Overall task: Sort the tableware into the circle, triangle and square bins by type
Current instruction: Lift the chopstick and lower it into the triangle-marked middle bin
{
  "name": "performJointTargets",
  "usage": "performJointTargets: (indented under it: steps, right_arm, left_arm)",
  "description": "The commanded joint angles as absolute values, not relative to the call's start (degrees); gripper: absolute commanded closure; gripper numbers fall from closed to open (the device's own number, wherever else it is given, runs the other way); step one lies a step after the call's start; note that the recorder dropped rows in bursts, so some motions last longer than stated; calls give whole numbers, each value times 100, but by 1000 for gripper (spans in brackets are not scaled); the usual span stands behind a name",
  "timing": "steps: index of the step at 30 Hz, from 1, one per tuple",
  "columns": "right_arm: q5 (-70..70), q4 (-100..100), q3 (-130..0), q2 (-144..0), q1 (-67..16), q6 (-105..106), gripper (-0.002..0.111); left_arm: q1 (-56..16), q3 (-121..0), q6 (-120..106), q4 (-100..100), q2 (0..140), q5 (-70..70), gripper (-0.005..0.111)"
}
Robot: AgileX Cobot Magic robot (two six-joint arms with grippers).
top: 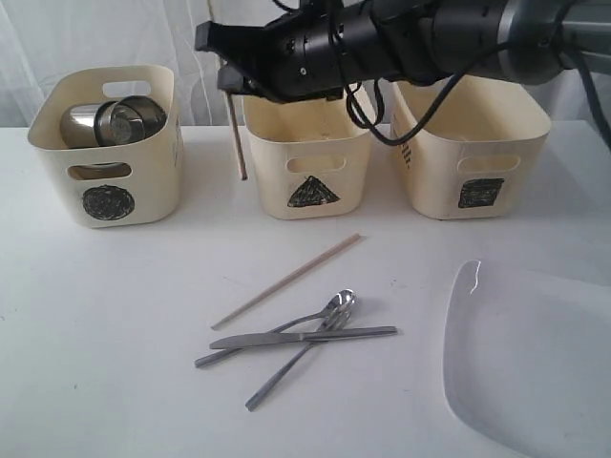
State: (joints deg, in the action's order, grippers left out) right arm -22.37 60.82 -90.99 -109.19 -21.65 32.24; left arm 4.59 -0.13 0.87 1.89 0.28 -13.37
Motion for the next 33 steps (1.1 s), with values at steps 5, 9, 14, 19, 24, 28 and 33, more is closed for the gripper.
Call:
performJointTargets:
  steps: [5, 9, 14, 19, 24, 28, 33]
  right_arm:
    - [-373, 6273, -9131, -11264, -2094, 3489, 108]
    - [666, 6273, -9131, -11398, -2094, 3473, 108]
    - [1684, 6094, -9135, -11682, -2094, 3142, 108]
    - [2151, 5553, -9263, -12066, -2094, 2988, 108]
    - [2151, 5119, -9411, -12291, -2094, 2974, 106]
    - [2127, 5068, -9423, -12339, -2094, 2974, 87]
    - [2139, 4875, -9423, -12339, -2094, 2974, 63]
  left_arm:
    - [455, 0, 123, 234, 0, -1334, 107]
    - [455, 0, 123, 234, 0, -1334, 107]
    - [455, 0, 123, 234, 0, -1334, 107]
    - [455, 0, 123, 234, 0, -1334, 107]
    - [455, 0, 123, 234, 0, -1334, 107]
    - [455, 0, 123, 234, 0, -1334, 107]
    - [455, 0, 123, 234, 0, -1334, 107]
